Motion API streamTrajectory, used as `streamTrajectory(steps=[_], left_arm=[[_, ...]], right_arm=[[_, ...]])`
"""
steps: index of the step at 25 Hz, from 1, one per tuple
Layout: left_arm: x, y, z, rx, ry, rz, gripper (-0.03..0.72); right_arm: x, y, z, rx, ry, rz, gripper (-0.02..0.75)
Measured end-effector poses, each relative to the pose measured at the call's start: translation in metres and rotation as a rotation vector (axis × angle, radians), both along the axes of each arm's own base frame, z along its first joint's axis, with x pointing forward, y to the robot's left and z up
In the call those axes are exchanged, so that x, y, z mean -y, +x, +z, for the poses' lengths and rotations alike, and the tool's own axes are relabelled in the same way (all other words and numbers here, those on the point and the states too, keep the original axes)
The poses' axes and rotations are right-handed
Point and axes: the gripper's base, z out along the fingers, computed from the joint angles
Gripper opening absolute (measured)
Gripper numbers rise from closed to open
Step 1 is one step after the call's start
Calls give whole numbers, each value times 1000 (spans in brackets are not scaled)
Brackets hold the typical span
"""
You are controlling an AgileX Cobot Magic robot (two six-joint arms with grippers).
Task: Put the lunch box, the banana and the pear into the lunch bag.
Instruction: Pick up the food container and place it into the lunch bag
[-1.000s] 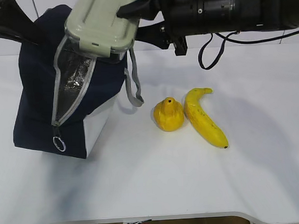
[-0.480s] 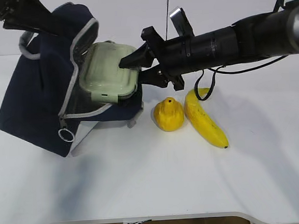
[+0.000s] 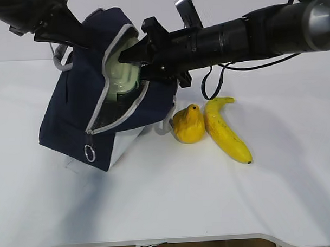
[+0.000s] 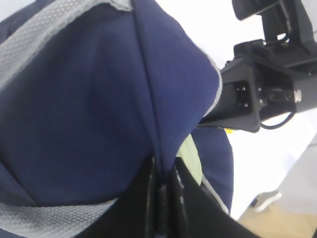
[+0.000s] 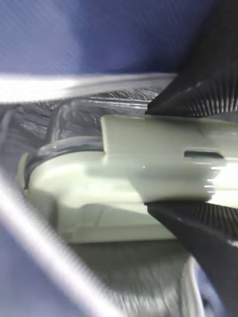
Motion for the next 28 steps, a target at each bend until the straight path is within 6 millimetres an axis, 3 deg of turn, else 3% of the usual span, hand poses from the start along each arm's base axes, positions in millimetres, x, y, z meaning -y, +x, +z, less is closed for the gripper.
streamTrajectory(steps=[3, 14, 22, 28], left_arm=[[0, 3, -2, 11, 0, 17, 15], [-1, 4, -3, 29, 36, 16, 15], [-3, 2, -8, 6, 83, -17, 15], [-2, 3, -15, -26, 90, -34, 15]], right_arm=[[-4, 8, -8, -6, 7, 8, 372], [-14, 31, -69, -172, 39, 5, 372], [-17, 35, -82, -219, 74, -11, 372], [-17, 37, -105, -281, 59, -35, 372]])
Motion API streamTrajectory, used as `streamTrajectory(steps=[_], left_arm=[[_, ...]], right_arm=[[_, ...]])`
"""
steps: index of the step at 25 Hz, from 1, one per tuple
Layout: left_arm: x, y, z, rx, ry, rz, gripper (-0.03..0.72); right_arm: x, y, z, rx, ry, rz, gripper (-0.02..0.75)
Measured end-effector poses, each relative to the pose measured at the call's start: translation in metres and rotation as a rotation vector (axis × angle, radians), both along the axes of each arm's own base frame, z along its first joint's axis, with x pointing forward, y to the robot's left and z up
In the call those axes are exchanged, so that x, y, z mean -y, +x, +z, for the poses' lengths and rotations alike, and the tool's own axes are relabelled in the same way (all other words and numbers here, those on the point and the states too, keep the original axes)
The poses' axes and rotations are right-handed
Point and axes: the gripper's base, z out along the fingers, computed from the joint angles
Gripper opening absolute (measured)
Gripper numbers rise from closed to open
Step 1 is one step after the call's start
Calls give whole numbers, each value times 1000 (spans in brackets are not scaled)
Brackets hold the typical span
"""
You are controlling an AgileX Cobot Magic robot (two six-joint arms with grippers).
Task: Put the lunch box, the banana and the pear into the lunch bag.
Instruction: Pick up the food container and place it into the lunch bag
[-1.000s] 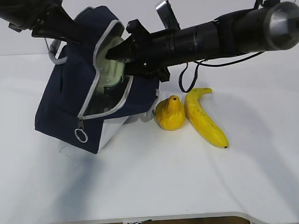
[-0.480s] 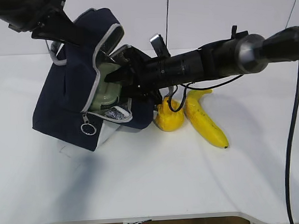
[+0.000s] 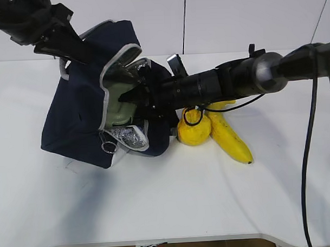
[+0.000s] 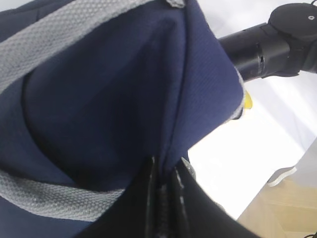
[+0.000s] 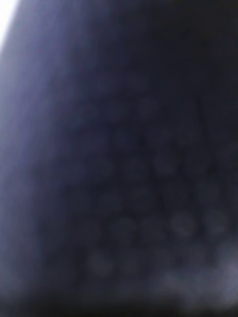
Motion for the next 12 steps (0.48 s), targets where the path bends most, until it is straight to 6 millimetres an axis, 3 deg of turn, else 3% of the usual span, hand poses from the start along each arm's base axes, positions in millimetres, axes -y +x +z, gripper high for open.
streamTrajectory(steps=[12], left_arm=[[0, 0, 0, -3, 2, -3, 15]], right_arm=[[0, 0, 0, -1, -2, 0, 384]])
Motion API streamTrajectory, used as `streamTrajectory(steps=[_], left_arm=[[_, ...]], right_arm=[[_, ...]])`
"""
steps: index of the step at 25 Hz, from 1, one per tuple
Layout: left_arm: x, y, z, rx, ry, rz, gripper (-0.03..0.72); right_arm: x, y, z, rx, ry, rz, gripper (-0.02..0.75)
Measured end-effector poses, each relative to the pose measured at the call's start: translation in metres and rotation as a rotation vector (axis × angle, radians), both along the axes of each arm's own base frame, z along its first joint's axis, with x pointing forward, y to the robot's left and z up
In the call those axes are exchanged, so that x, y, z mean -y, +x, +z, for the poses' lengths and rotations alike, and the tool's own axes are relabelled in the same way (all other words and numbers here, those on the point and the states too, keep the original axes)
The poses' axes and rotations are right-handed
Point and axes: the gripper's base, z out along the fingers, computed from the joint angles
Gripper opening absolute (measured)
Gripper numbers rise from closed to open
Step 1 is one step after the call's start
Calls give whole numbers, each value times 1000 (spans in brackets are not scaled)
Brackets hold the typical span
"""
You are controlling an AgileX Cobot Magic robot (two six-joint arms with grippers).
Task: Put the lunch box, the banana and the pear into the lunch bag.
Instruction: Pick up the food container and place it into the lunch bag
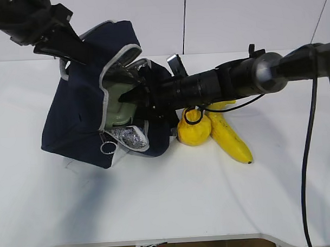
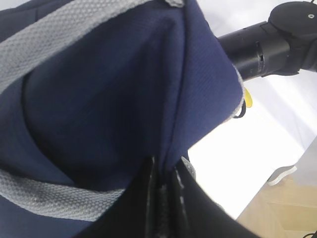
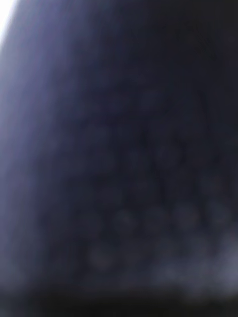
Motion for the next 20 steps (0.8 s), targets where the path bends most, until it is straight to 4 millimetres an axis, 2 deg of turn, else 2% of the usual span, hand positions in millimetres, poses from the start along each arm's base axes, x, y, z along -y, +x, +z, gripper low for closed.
streamTrajectory(steps=[7, 15, 20], left_arm=[[0, 0, 0, 0, 0, 0, 15], [0, 0, 0, 0, 0, 0, 15], [0, -1, 0, -5, 2, -5, 15]], right_arm=[[0, 0, 0, 0, 0, 0, 391], [-1, -2, 2, -5, 21, 18, 502], [7, -2, 7, -12, 92, 69, 501]])
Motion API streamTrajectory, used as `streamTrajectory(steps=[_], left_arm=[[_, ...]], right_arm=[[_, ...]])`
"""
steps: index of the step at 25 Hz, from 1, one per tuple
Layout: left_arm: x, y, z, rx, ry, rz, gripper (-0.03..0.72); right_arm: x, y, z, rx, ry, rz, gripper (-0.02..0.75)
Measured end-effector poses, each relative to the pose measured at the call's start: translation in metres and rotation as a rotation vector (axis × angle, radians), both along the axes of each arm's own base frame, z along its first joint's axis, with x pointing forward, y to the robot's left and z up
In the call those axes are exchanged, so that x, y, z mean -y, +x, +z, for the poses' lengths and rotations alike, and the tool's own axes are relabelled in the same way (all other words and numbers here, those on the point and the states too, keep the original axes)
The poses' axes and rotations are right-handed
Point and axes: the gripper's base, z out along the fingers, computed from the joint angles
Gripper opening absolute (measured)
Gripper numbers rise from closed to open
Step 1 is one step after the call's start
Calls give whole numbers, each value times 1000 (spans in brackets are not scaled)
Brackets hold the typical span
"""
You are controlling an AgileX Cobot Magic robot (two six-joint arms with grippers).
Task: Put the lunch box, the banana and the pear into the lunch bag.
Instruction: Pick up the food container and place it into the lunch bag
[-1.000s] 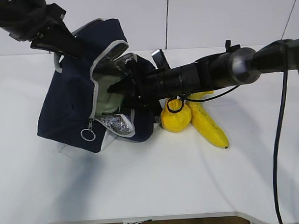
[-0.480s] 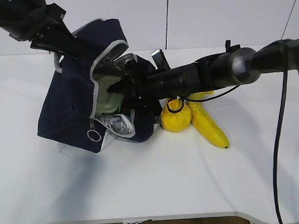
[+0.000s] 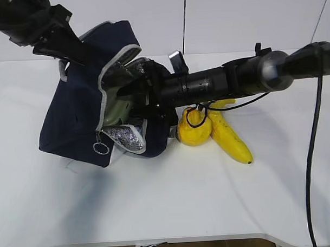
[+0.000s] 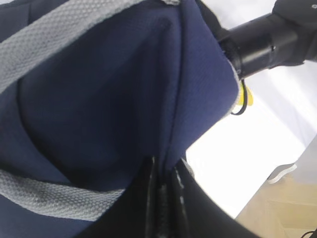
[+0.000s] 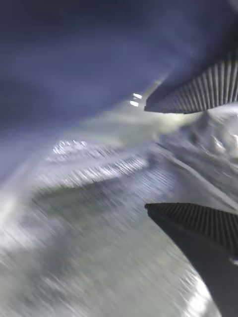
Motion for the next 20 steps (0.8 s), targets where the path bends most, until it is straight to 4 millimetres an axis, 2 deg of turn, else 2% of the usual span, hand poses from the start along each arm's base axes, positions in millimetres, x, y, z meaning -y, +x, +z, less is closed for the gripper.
streamTrajectory(steps=[5, 11, 20], left_arm=[[0, 0, 0, 0, 1, 0, 15], [0, 0, 0, -3, 2, -3, 15], [0, -3, -1, -29, 4, -25, 15]], right_arm=[[7, -4, 7, 29, 66, 80, 465], [6, -8, 28, 94, 63, 158, 458], [8, -4, 52, 170, -178, 333, 457]])
